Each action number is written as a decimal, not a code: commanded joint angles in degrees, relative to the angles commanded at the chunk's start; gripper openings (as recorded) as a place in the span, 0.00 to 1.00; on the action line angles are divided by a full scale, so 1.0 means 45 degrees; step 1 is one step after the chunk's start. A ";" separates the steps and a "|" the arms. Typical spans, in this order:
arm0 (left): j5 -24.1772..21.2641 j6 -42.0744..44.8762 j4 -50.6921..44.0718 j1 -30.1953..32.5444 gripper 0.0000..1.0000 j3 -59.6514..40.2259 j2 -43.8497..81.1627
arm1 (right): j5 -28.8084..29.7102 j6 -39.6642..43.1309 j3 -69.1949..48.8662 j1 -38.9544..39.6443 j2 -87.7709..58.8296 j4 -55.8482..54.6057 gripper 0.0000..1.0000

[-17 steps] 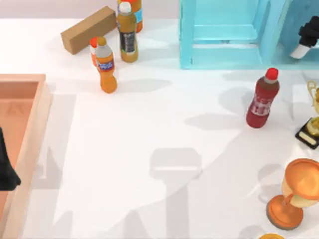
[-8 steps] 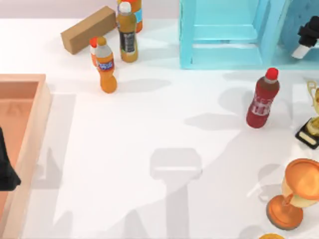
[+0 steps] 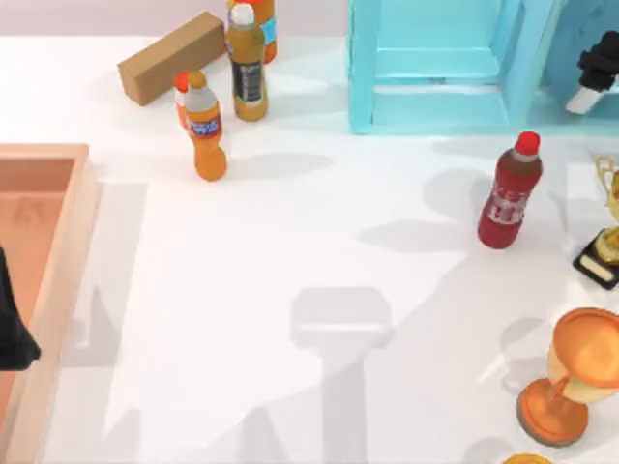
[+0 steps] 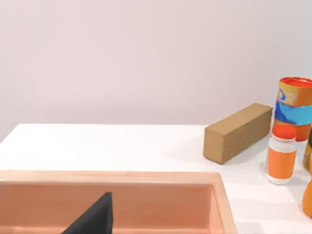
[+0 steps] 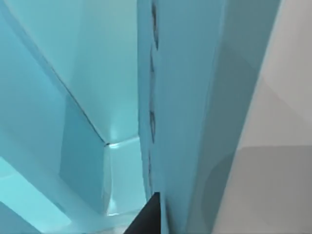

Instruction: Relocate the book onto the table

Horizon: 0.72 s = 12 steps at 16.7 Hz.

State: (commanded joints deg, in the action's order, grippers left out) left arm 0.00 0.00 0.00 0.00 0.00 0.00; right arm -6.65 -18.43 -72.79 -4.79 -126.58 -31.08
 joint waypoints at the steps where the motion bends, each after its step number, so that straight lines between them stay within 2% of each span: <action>1: 0.0000 0.0000 0.0000 0.0000 1.00 0.0000 0.0000 | -0.0001 -0.0001 0.0058 -0.0019 0.0141 0.0121 0.00; 6: 0.0000 0.0000 0.0000 0.0000 1.00 0.0000 0.0000 | -0.0125 0.0083 0.0958 -0.0194 0.2827 0.2116 0.00; 12: 0.0000 0.0000 0.0000 0.0000 1.00 0.0000 0.0000 | -0.0463 0.0269 0.2629 -0.0452 0.8934 0.5988 0.00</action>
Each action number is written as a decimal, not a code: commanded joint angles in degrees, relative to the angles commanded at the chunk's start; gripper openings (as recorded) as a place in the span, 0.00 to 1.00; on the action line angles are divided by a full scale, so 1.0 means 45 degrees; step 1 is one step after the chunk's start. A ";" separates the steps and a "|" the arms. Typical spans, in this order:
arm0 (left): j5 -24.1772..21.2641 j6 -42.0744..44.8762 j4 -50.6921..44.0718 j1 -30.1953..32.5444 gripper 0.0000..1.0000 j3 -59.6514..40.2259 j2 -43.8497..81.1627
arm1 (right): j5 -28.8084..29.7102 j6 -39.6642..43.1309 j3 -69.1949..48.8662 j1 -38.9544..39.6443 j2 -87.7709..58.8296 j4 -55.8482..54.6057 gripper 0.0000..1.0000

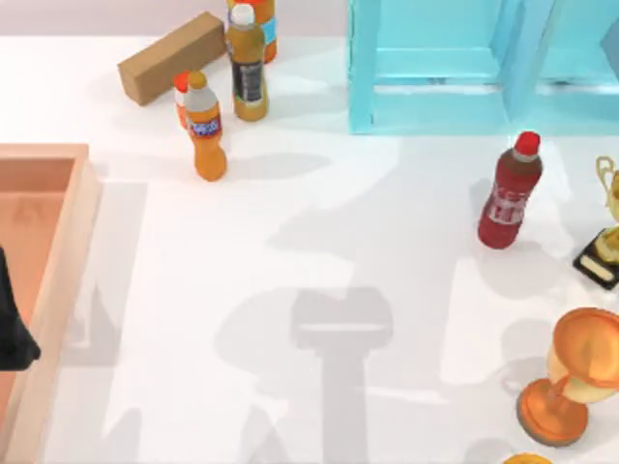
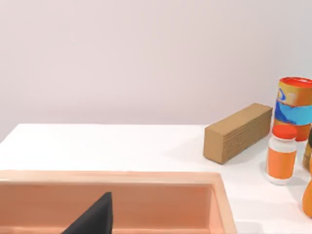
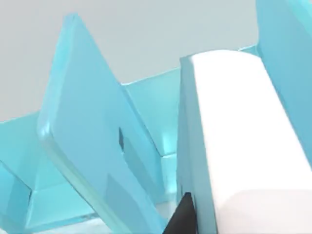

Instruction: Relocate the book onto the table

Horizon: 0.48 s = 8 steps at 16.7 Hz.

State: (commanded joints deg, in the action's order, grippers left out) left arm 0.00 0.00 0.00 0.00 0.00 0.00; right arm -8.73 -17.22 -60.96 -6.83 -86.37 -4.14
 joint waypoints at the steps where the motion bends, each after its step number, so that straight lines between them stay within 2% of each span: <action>1: 0.0000 0.0000 0.0000 0.0000 1.00 0.0000 0.0000 | -0.0061 0.0021 0.0284 -0.0041 0.0970 0.0643 0.00; 4: 0.0000 0.0000 0.0000 0.0000 1.00 0.0000 0.0000 | -0.0230 0.0053 0.0994 -0.0143 0.3167 0.2282 0.00; 8: 0.0000 0.0000 0.0000 0.0000 1.00 0.0000 0.0000 | -0.0338 0.0045 0.1355 -0.0203 0.4194 0.3190 0.00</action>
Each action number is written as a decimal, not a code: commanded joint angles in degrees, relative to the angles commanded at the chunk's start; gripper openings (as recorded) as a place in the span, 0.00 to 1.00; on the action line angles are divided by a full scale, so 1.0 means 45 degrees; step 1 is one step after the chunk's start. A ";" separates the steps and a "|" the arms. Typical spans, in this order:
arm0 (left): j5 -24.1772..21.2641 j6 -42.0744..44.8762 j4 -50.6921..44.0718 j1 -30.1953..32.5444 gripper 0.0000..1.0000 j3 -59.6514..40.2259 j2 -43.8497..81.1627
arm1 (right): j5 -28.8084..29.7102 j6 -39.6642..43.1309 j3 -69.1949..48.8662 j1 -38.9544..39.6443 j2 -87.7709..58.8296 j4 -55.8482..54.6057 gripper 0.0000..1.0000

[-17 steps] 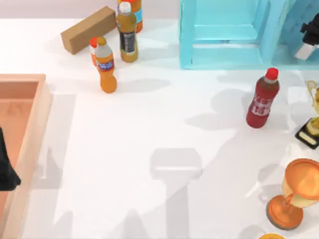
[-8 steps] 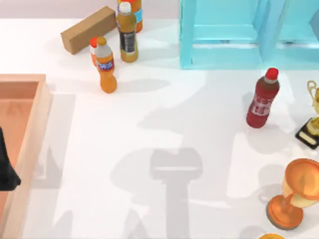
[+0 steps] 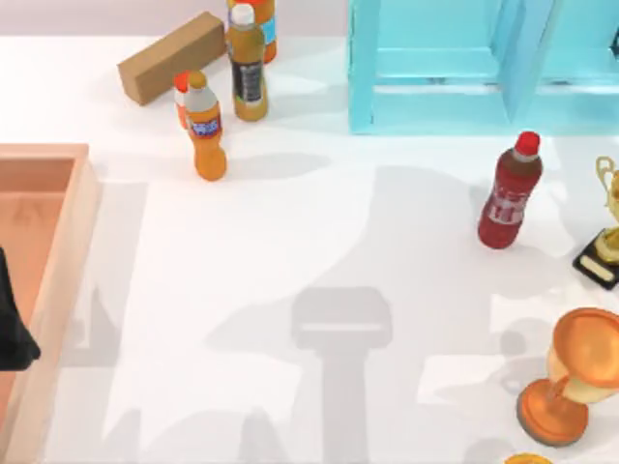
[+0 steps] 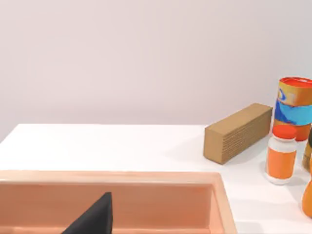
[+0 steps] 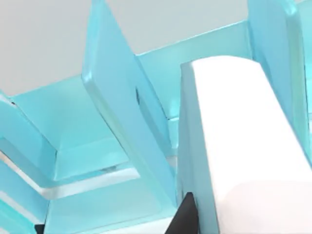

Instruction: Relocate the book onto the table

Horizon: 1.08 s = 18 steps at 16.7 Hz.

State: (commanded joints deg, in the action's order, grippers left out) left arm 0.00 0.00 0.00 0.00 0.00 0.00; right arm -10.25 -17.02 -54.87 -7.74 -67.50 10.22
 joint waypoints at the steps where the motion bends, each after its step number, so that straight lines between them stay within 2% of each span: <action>1: 0.0000 0.0000 0.0000 0.0000 1.00 0.0000 0.0000 | 0.0000 0.0000 0.0000 0.0000 0.0000 0.0000 0.00; 5: 0.0000 0.0000 0.0000 0.0000 1.00 0.0000 0.0000 | 0.0150 0.0018 -0.0128 0.0203 -0.0181 0.0024 0.00; 8: 0.0000 0.0000 0.0000 0.0000 1.00 0.0000 0.0000 | 0.1353 0.0353 -0.1215 0.1410 -0.1064 0.0432 0.00; 12: 0.0000 0.0000 0.0000 0.0000 1.00 0.0000 0.0000 | 0.4388 0.1480 -0.3806 0.4542 -0.3311 0.1501 0.00; 18: 0.0000 0.0000 0.0000 0.0000 1.00 0.0000 0.0000 | 1.0450 0.4099 -0.8031 1.0656 -0.8190 0.3654 0.00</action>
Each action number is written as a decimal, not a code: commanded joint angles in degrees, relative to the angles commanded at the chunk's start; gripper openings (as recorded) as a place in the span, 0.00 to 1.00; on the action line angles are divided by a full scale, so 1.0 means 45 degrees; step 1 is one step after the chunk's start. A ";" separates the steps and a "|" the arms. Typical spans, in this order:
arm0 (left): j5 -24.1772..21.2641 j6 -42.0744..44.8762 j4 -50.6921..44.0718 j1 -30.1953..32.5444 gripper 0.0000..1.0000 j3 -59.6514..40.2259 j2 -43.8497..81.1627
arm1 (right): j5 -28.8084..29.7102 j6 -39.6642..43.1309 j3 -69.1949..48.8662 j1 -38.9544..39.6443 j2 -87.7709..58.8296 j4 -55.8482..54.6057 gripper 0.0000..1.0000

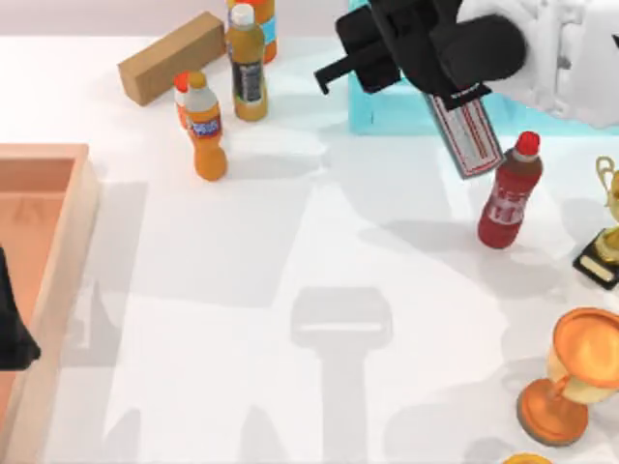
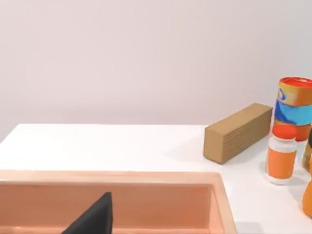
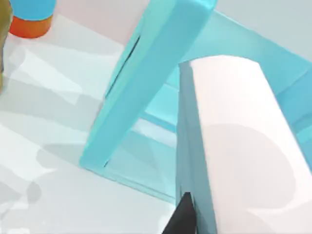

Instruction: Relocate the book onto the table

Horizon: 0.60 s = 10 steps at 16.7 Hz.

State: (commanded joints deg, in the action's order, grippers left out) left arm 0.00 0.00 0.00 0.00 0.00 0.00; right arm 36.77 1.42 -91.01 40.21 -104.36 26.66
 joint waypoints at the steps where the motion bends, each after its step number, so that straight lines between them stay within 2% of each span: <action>1: 0.0000 0.0000 0.0000 0.0000 1.00 0.0000 0.0000 | 0.1045 0.0486 -0.0578 0.1020 -0.0930 0.0392 0.00; 6: 0.0000 0.0000 0.0000 0.0000 1.00 0.0000 0.0000 | 0.5618 0.2870 -0.2860 0.5365 -0.5269 0.2216 0.00; 10: 0.0000 0.0000 0.0000 0.0000 1.00 0.0000 0.0000 | 0.7808 0.4190 -0.3961 0.7369 -0.7358 0.3065 0.00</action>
State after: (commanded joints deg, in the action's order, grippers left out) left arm 0.00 0.00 0.00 0.00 0.00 0.00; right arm 71.90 20.28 -108.83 73.37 -137.47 40.45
